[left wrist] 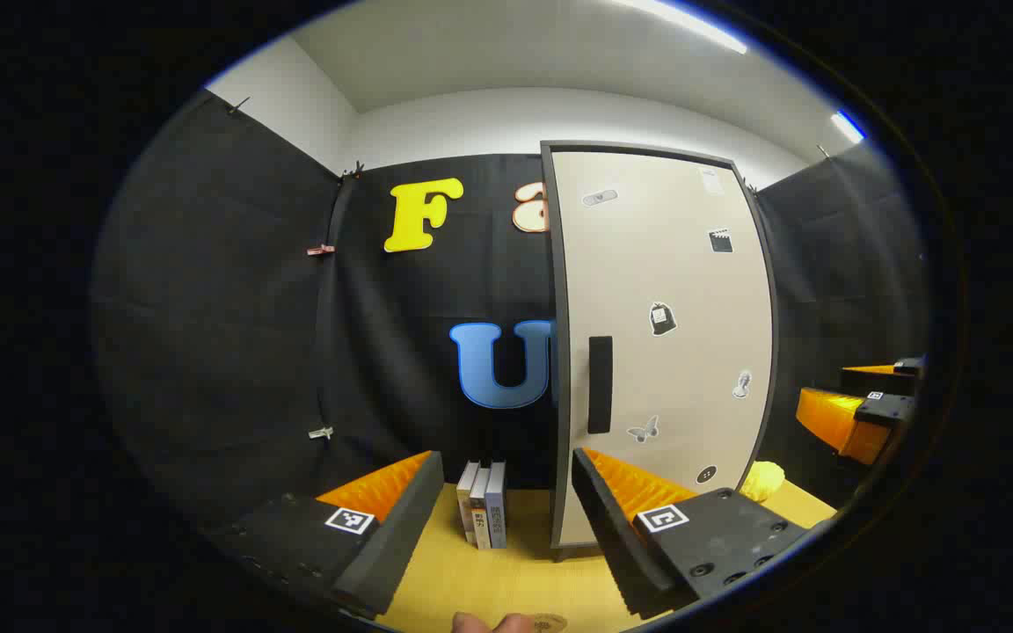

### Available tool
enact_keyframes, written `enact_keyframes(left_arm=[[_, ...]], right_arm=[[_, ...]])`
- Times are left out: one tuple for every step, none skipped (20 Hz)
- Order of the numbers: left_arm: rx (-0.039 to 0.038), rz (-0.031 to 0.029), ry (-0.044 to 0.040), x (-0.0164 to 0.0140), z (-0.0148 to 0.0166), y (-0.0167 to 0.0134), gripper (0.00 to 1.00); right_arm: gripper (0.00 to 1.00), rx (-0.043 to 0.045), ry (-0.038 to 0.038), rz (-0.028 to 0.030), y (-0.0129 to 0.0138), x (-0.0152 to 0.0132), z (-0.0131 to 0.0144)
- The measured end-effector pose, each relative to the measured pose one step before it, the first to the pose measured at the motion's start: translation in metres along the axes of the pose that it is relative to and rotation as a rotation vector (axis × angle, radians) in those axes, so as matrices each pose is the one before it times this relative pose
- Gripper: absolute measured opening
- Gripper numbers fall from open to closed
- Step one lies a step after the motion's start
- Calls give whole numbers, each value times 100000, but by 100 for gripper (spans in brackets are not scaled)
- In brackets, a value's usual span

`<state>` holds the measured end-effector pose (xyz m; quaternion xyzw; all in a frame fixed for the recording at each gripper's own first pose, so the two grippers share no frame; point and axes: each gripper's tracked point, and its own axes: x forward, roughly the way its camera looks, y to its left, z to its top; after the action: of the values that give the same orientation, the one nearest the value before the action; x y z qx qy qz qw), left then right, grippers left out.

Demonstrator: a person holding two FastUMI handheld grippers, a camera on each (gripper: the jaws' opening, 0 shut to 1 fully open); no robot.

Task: Open the cabinet door with the right hand, grasp the bottle in the cabinet with the left hand and place it on the coaster, then close the cabinet door with the right hand.

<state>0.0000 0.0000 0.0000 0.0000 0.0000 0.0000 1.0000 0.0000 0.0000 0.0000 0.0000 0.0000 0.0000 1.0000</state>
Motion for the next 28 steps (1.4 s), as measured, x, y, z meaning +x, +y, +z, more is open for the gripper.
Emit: enact_keyframes(left_arm=[[-43,150,-140,-63,-11,57,93],[-231,-57,-149,-23,124,77,93],[-141,58,-131,-52,-197,-156,93],[211,47,-8,17,46,-4,93],[292,120,-156,-74,-25,129,93],[99,-183,-387,-3,93,82,93],[-153,-209,-365,68,82,-89,93],[-344,-70,-393,8,91,-40,93],[-256,-141,-428,-26,-7,-94,93],[68,-112,-386,-20,185,-12,93],[226,-55,-375,-3,8,37,93],[90,-48,-185,19,115,23,93],[-267,-34,-234,-77,-22,9,93],[-637,-268,-150,16,79,-24,93],[-615,-200,-28,-30,28,-80,93],[-290,132,-170,-176,100,50,93],[-102,-76,-168,-343,-82,209,93],[-11,99,-80,-120,7,191,93],[58,-156,-116,56,50,38,93],[76,97,68,80,54,121,93],[-43,47,53,130,-122,45,93],[-199,51,61,19,66,63,93],[-216,4,56,64,-94,170,93],[-227,179,-157,-36,60,236,93],[-60,556,-237,-1,-18,245,93],[131,356,124,-5,-6,356,93],[135,268,120,47,-180,179,93],[-94,350,-44,-12,17,297,93]], right_arm=[[98,-78,42,28,93,-48,-145],[98,60,4,23,46,-61,-16],[98,107,11,-234,-88,-84,-14],[98,174,-652,-452,-23,-30,184],[98,158,-640,-579,-127,-133,191],[98,116,-604,-287,-11,-21,145],[98,9,160,-1,-4,-61,-102],[98,45,238,-1,48,-37,-57],[98,102,310,-72,-110,22,-67],[98,144,-16,44,98,-1,35],[98,-263,-55,126,73,-79,11],[98,-404,-229,113,39,-58,13],[98,-378,-131,36,106,-96,47],[98,-168,-206,70,46,-52,73],[98,-127,-368,-219,30,-59,66],[97,-210,10,59,144,-36,25],[97,-41,83,160,41,55,-3],[97,-57,150,48,124,79,-23],[98,8,23,114,29,-26,20],[98,-95,-96,147,193,94,60],[98,-190,159,483,227,53,-62],[98,-171,63,546,198,-11,25],[98,-51,-264,803,330,87,98],[97,250,-366,1274,463,116,178],[98,551,-435,1473,617,260,159],[97,1189,-387,2200,768,390,166],[97,1390,49,1926,756,459,127],[97,940,373,1590,752,646,85]])
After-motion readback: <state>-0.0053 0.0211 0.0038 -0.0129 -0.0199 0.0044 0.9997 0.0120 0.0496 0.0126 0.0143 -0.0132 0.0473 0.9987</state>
